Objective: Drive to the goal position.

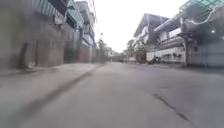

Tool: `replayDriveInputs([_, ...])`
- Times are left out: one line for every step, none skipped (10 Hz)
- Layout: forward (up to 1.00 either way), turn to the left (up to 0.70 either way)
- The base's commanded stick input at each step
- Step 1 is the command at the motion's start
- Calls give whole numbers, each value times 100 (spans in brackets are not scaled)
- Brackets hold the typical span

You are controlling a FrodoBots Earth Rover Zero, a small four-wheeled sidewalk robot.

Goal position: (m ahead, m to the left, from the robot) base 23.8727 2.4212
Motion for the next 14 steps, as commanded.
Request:
replayDriveInputs([100,0])
replayDriveInputs([100,0])
replayDriveInputs([100,0])
replayDriveInputs([100,0])
replayDriveInputs([100,0])
replayDriveInputs([100,0])
replayDriveInputs([100,0])
replayDriveInputs([100,0])
replayDriveInputs([100,-2])
replayDriveInputs([100,-6])
replayDriveInputs([100,-40])
replayDriveInputs([100,-40])
replayDriveInputs([100,-17])
replayDriveInputs([100,0])
